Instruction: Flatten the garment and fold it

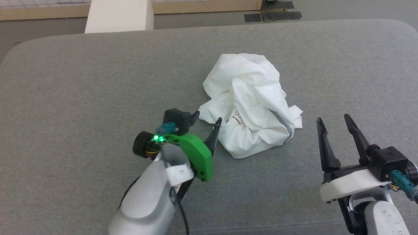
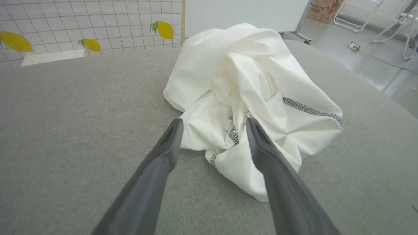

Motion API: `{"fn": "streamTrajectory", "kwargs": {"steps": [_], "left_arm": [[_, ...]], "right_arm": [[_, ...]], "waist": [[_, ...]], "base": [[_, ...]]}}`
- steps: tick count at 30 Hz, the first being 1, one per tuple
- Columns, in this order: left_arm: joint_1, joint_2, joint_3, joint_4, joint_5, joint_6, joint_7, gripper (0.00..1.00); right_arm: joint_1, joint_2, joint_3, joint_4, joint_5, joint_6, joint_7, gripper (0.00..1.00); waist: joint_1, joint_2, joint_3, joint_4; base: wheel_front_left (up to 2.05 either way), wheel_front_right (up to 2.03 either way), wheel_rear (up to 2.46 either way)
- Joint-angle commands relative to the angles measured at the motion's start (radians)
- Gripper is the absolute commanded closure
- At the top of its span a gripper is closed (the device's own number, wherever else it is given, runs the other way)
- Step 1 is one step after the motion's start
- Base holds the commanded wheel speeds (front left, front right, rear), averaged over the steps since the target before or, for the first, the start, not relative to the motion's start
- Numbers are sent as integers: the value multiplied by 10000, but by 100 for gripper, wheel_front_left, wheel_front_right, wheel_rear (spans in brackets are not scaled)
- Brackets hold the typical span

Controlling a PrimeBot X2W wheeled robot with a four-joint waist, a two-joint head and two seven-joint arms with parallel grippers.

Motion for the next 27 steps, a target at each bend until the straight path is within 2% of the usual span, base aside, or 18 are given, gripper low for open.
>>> {"fn": "streamTrajectory", "kwargs": {"steps": [1,7,11,13,14,15,18,23,27], "left_arm": [[-408,-22,-372,270,-247,142,311,0],[-1408,-24,-1621,1332,-1327,753,1811,0],[-1854,-24,-2076,1826,-1789,1269,2617,0],[-1991,-25,-2289,2051,-1987,1394,3015,0],[-2040,-25,-2350,2111,-2106,1386,3127,58],[-2088,-25,-2397,2130,-2257,1343,3153,100],[-2149,-25,-2316,2080,-2550,1397,2688,100],[-1851,-8,-1595,1742,-3006,1761,805,100],[-1287,412,-819,1329,-3217,2145,-472,100]], "right_arm": [[-172,-4,29,73,72,-19,-84,0],[-309,-4,85,275,188,-19,-242,0],[-386,-4,100,418,239,-19,-331,0],[-416,-4,111,474,255,-19,-365,0],[-428,-4,117,494,264,-19,-376,0],[-444,-4,127,517,276,-19,-390,0],[-472,-4,116,580,281,-19,-422,0],[-373,-4,44,609,205,-19,-407,0],[-242,-4,-19,493,132,-19,-318,0]], "waist": [[0,0,223,-277],[0,0,437,-596],[0,0,502,-699],[0,0,517,-728],[0,0,520,-737],[0,0,520,-746],[0,0,452,-708],[0,0,175,-480],[0,0,-62,-234]], "base": [[0,0,0],[0,0,0],[0,0,0],[0,0,0],[0,0,0],[0,0,0],[0,0,0],[0,0,0],[0,0,0]]}}
